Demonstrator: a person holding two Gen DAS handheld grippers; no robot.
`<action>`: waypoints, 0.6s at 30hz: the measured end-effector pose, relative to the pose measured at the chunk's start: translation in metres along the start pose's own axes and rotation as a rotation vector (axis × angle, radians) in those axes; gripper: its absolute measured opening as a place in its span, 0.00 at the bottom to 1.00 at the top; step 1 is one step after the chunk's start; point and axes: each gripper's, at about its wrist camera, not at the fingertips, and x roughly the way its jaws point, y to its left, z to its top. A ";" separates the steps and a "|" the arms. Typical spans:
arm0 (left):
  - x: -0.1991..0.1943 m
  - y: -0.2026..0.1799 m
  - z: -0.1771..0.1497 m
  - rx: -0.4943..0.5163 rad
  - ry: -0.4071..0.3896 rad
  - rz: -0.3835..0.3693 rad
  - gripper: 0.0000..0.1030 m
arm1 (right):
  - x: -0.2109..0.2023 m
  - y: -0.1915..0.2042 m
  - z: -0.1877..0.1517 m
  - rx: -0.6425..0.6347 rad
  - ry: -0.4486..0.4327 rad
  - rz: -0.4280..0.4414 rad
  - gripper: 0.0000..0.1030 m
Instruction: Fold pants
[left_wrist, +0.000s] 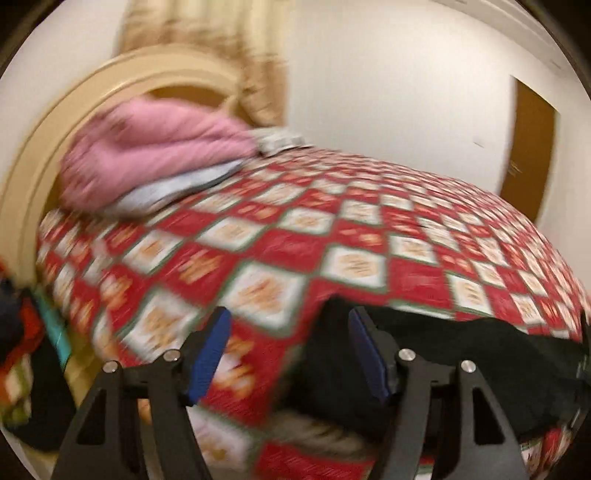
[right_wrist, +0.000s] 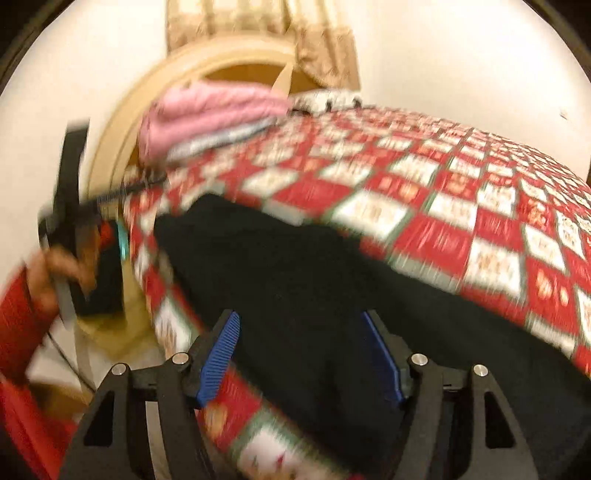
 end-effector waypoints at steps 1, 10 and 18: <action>0.006 -0.014 0.001 0.029 -0.002 -0.024 0.68 | 0.002 -0.011 0.013 0.022 -0.024 -0.002 0.67; 0.044 -0.083 -0.058 0.130 0.126 -0.061 0.68 | 0.074 -0.062 0.041 0.244 0.045 0.114 0.67; 0.038 -0.078 -0.067 0.137 0.093 -0.042 0.77 | 0.071 -0.044 0.024 0.230 0.127 0.247 0.68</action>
